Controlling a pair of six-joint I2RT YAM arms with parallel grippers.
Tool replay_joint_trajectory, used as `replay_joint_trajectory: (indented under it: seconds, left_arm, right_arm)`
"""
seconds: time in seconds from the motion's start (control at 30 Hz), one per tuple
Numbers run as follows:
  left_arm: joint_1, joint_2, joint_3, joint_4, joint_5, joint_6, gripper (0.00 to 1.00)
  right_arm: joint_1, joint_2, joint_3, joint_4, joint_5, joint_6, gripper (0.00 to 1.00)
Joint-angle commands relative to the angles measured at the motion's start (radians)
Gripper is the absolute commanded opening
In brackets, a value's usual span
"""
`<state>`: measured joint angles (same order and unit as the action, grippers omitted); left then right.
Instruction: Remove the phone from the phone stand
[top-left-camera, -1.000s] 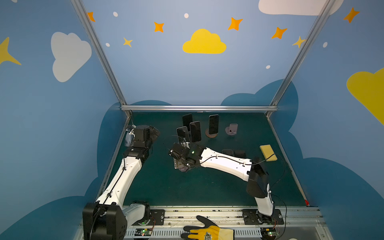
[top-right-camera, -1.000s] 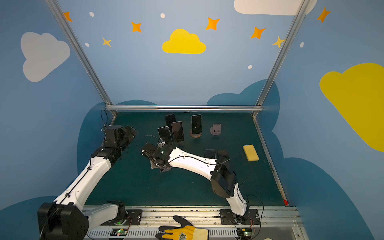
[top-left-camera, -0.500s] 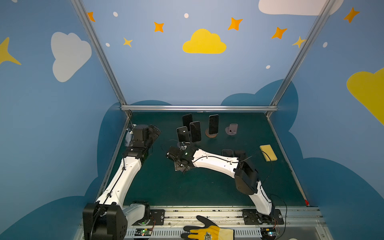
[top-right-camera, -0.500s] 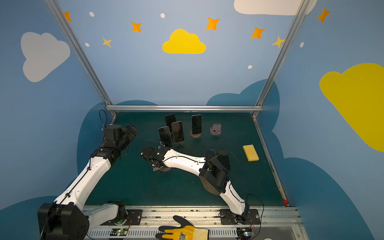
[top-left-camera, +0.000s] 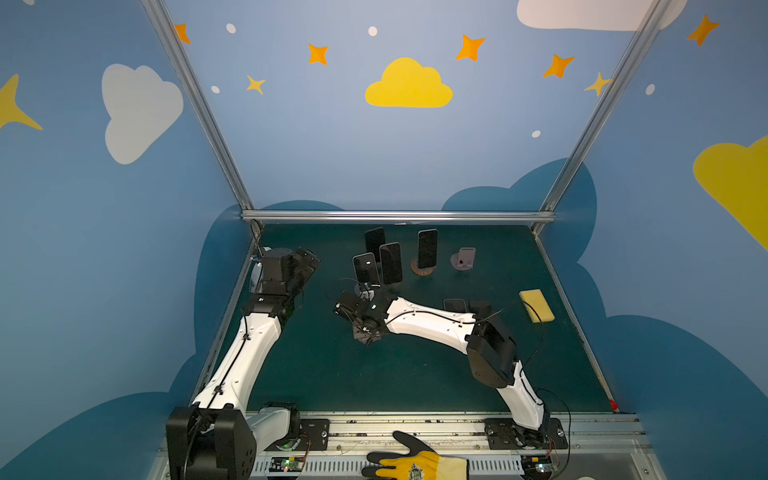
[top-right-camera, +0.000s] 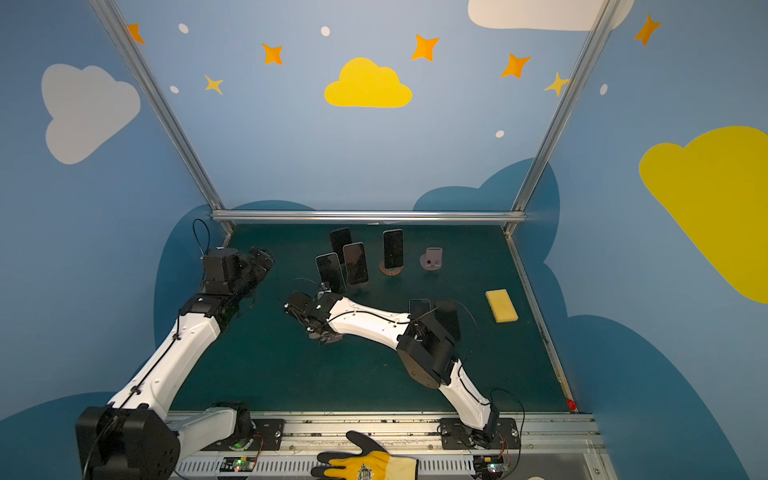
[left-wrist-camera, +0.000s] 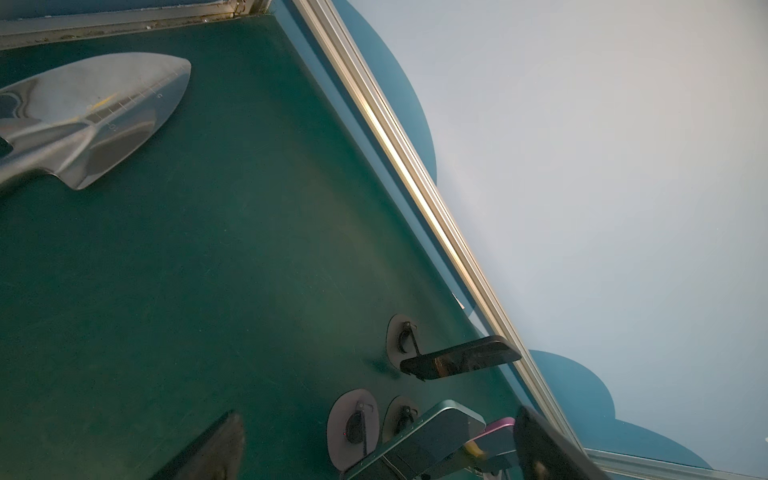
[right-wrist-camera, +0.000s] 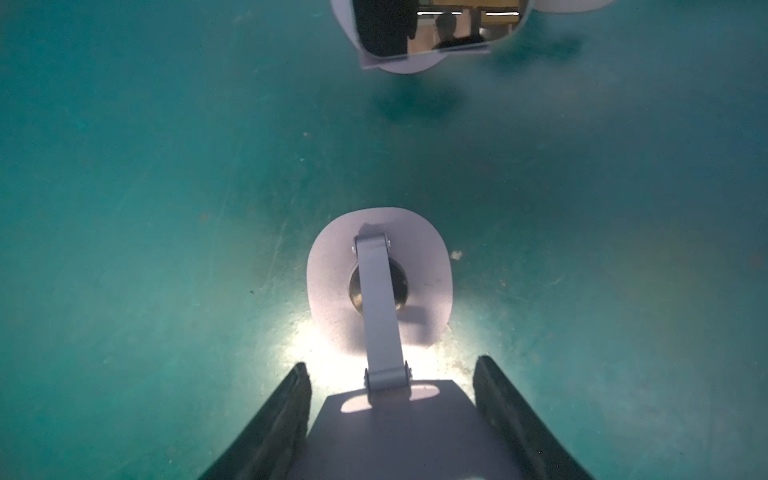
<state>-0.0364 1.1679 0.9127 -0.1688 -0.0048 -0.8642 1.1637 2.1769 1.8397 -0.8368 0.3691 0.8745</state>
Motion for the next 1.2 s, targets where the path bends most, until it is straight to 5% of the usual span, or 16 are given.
replay_joint_trajectory:
  seconds: [0.0, 0.43, 0.73, 1.17]
  left_arm:
    - [0.005, -0.019, 0.002, 0.007, 0.002, 0.017, 1.00]
    - [0.005, -0.003, -0.001, 0.028, 0.039, 0.011, 1.00]
    - [0.004, 0.003, 0.000, 0.037, 0.054, 0.019, 1.00]
    - [-0.036, 0.009, 0.013, 0.048, 0.091, 0.059, 1.00]
  right_arm:
    - [-0.004, -0.013, -0.025, 0.015, -0.009, -0.029, 0.59]
    - [-0.010, -0.040, -0.057, 0.019, -0.006, -0.078, 0.73]
    - [-0.009, -0.040, -0.052, 0.050, -0.015, -0.107, 0.55]
    - [0.022, -0.166, -0.172, -0.015, 0.098, -0.109, 0.52]
